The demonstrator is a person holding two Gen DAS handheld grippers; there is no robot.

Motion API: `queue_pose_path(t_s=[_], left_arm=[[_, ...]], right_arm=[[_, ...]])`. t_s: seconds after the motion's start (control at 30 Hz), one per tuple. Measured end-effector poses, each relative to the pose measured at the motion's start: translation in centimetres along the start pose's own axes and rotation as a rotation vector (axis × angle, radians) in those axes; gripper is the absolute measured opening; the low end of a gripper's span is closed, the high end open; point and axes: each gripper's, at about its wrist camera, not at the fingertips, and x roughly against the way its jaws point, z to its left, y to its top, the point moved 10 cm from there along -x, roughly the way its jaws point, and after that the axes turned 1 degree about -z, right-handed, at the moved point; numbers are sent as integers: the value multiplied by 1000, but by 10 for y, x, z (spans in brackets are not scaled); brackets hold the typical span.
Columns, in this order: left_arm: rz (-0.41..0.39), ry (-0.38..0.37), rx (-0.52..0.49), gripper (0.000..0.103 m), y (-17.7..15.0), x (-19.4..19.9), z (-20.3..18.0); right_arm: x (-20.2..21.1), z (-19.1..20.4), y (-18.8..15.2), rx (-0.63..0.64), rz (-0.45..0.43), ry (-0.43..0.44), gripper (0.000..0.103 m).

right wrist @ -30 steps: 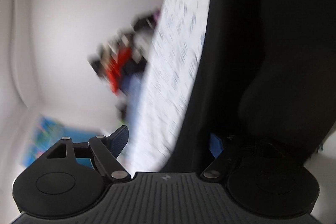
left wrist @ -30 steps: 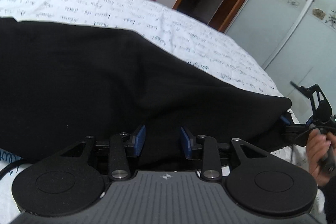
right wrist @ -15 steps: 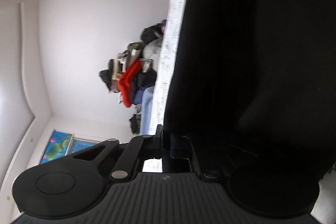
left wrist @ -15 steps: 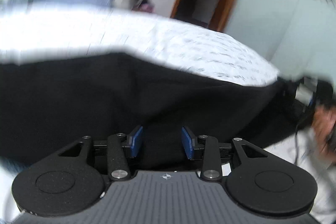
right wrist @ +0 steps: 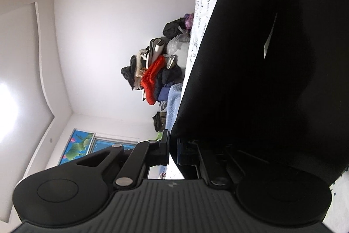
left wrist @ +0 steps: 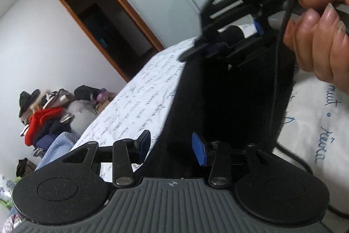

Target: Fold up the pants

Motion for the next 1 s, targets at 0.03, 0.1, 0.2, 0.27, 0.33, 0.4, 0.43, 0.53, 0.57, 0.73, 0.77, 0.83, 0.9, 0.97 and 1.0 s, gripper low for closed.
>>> queue_pose_path(t_s=[0.03,0.1,0.2,0.27,0.33,0.4,0.43,0.53,0.57,0.73,0.77,0.83,0.9,0.97,1.0], left_arm=[[-10,-17,10,49,3,2,-2],[-37,-45,12,54,11,7,-7],[-47,-61,-12,60,12,12,-13],[-58,-51,-34,60,13,12,-18],[-32,-13,-65,59,9,-1,-19],[-2,28,-89,55,6,-13,-18],[7,42,-101,47,5,-19,-18],[32,47,-102,9,2,-27,-15],[25,45,-88,8,2,-26,-11],[-41,58,-24,8,13,-9,8],[-46,49,-14,8,15,-4,9],[-51,31,-11,8,18,1,9],[-48,8,-15,8,15,6,6],[-40,-10,-14,9,11,7,3],[-36,-10,-16,9,9,6,1]], right_arm=[[0,1,1,1,3,7,6],[15,-9,0,5,8,17,6],[23,-18,1,-7,4,38,6],[27,-21,4,-14,7,44,6],[28,-21,2,-13,11,48,6],[29,-21,0,-18,10,52,6],[31,-22,-2,-22,9,55,6],[35,-23,-1,-39,4,62,7],[30,-22,-2,-52,3,70,8],[37,-43,1,-210,-12,91,66],[39,-47,2,-234,-24,106,79],[41,-50,2,-281,-47,164,89],[42,-48,5,-319,-63,230,89],[45,-46,16,-343,-89,289,89],[50,-46,24,-370,-117,329,88]])
